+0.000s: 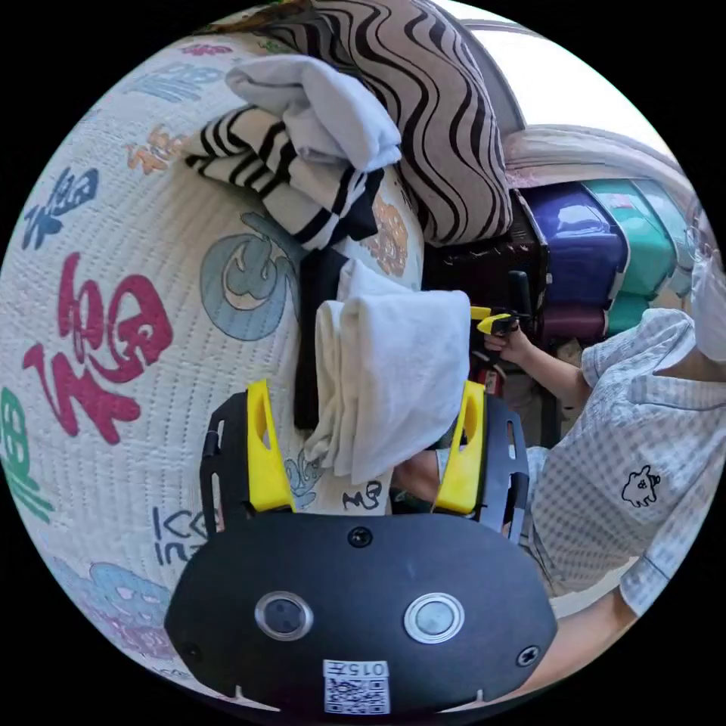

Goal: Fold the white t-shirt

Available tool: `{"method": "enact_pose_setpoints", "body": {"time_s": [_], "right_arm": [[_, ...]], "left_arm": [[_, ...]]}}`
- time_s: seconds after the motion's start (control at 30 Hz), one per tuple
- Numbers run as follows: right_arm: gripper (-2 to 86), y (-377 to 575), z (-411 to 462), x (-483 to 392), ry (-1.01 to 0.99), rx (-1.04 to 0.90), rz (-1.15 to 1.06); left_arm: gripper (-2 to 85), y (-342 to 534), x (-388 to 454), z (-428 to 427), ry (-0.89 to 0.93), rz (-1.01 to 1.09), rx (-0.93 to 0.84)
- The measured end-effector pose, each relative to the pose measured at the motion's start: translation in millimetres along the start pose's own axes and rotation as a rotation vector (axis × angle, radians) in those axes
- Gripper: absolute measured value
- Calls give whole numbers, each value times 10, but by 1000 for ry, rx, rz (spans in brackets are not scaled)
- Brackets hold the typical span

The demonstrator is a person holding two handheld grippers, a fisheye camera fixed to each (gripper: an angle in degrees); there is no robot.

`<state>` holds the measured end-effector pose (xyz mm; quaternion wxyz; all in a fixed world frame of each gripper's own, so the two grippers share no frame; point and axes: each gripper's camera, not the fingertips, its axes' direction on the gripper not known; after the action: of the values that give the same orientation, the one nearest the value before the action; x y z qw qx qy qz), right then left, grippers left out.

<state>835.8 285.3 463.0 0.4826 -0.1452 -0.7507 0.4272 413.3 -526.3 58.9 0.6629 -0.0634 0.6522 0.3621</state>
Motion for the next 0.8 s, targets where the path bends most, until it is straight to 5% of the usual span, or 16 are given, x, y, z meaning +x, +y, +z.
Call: {"method": "enact_pose_setpoints", "body": {"time_s": [0.17,0.3,0.43,0.6,0.8], "right_arm": [[266,-137,472,88,-82,-42,-32],[251,-152,685,200,-85,-40,-31],[220,-158,944,416,-213,-63,-26],[150,-223,1324,450,-222,-134,-74],[117,-185,1727,261,-150,-206,-144]], "left_arm": [[314,-141,66,-18,25,49,-110],[290,-220,226,-18,97,96,-30],[283,-322,372,220,-60,111,-92],[199,-166,391,171,137,79,-52],[163,277,783,-100,110,50,87]]}}
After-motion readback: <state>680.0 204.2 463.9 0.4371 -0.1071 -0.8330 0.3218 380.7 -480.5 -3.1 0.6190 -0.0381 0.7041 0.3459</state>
